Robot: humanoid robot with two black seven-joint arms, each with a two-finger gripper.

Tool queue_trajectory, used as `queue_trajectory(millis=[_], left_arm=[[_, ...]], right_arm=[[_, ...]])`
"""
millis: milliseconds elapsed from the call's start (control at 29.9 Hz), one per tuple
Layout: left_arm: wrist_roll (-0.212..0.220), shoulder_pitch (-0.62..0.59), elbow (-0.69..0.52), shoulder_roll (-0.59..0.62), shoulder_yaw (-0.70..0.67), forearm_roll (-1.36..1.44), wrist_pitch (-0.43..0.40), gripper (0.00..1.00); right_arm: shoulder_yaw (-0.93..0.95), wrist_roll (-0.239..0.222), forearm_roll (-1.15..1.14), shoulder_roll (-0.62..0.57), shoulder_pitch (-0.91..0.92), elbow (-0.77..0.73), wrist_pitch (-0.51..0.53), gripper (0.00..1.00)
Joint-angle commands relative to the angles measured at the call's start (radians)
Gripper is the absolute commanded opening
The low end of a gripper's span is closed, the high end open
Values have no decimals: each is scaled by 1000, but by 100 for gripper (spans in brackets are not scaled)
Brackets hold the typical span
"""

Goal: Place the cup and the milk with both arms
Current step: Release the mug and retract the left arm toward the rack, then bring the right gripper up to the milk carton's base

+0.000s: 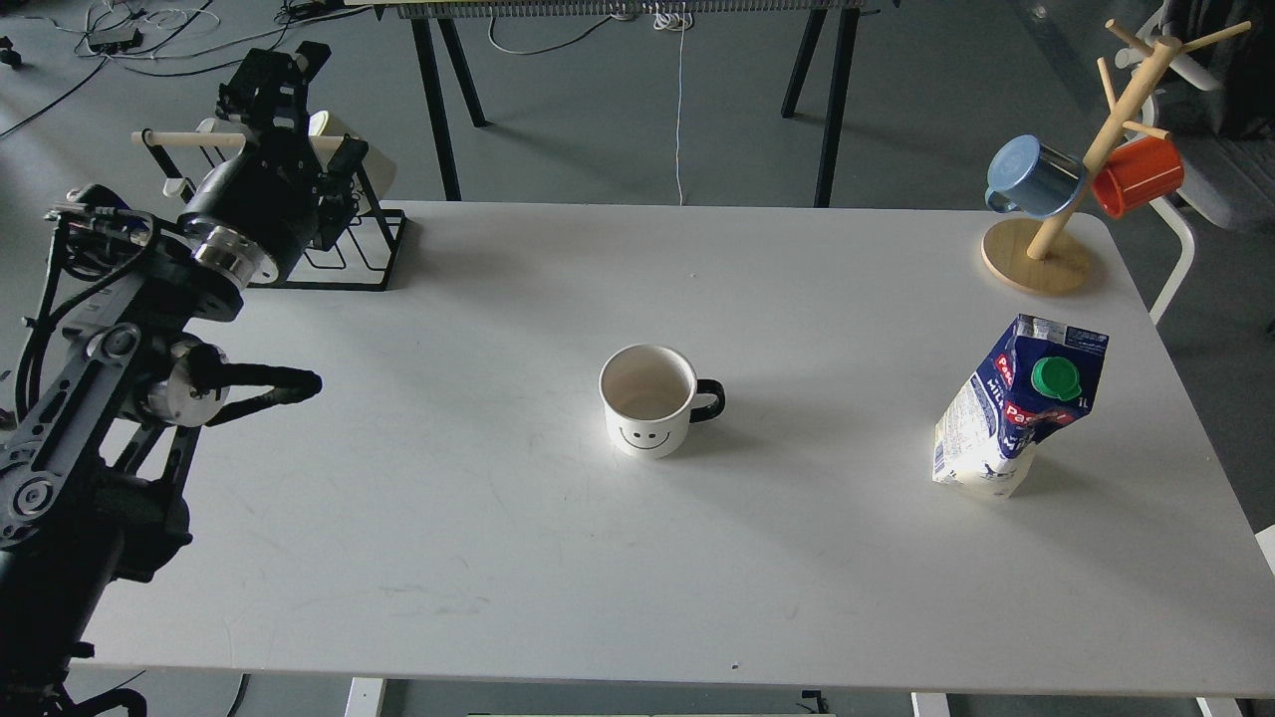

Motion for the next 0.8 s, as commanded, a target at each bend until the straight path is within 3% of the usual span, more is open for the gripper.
queue_trajectory(millis=[0,201,535,770], left_arm=[[0,8,0,-3,-4,-5,-6,99],[0,8,-2,-8,5,-5,-6,99],[0,31,0,-5,7,-2,-6,99],[1,32,-2,-2,9,0,-6,99]], right_arm=[[28,1,110,-20,-130,16,0,98],[101,4,144,-20,-352,82,0,98],[112,47,159,-6,-671,154,0,98],[94,48,139,63,-828,168,0,98]])
